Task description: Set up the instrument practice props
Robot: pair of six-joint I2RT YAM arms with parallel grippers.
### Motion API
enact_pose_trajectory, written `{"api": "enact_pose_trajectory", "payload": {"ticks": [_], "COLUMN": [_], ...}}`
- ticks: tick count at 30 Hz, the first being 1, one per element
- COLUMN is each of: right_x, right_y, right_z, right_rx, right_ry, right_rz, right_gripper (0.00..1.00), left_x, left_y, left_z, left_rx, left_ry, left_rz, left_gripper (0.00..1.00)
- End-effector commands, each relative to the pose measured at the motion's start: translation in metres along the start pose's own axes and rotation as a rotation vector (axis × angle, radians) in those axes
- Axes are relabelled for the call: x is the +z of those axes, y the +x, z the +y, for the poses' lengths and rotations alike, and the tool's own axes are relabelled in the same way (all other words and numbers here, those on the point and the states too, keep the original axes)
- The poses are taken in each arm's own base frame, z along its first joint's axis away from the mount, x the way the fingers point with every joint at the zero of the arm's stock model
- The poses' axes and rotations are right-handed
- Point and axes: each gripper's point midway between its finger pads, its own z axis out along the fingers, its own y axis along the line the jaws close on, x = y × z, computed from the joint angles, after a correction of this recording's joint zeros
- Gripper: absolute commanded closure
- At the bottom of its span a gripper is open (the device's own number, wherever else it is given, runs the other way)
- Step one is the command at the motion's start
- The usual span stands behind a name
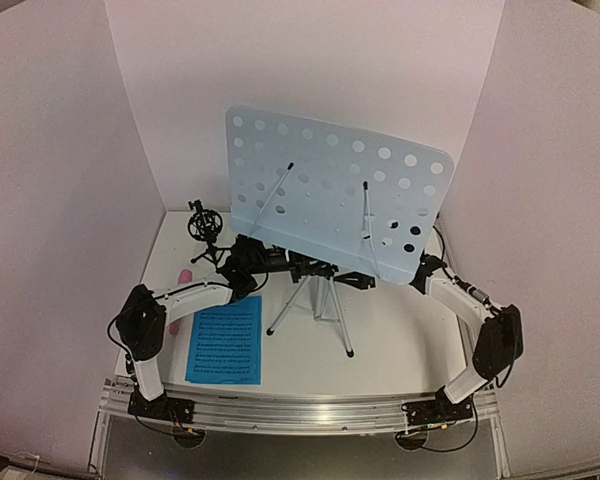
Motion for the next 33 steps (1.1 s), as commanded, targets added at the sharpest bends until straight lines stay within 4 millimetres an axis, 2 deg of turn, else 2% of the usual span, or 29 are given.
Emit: {"api": "enact_pose_trajectory", "payload": {"ticks": [1,2,5,9,10,12,16,24,28,33], "right_x": [-0.044,-0.05,-0.063,-0.087,-0.09,-0.092,-0.086,-0.063,-0.042,-0.024], "right_y": [-0.001,-0.004,-0.014,-0.024,-0.022,-0.005,0.019,-0.006,-0.006,-0.001], "right_z": [0.027,0.026,0.035,0.038,0.037,0.038,0.014,0.017,0.011,0.007], "right_rx": [-0.252,-0.306,-0.625,-1.127,-1.263,-1.575,-2.105,-2.487,-2.655,-2.719], "right_ry": [-0.056,-0.041,0.062,0.21,0.221,0.208,0.186,0.378,0.427,0.417], "right_rz": [-0.109,-0.141,-0.261,-0.471,-0.496,-0.508,-0.484,-0.459,-0.353,-0.3], "right_gripper": [0.35,0.35,0.34,0.37,0.37,0.36,0.36,0.38,0.38,0.42], "left_x": [0.003,0.004,0.004,0.005,0.005,0.005,0.005,0.007,0.008,0.009], "left_y": [0.013,0.013,0.013,0.012,0.012,0.012,0.012,0.015,0.015,0.015], "left_z": [0.006,0.006,0.007,0.008,0.008,0.008,0.01,0.013,0.014,0.015], "left_rx": [0.111,0.11,0.111,0.113,0.114,0.116,0.122,0.121,0.121,0.116], "left_ry": [-0.008,-0.008,-0.004,-0.004,-0.005,-0.007,-0.014,-0.017,-0.018,-0.019], "left_rz": [0.033,0.035,0.036,0.039,0.039,0.04,0.04,0.047,0.05,0.051], "left_gripper": [1.0,1.0,1.0,1.0,1.0,1.0,1.0,1.0,1.0,1.0]}}
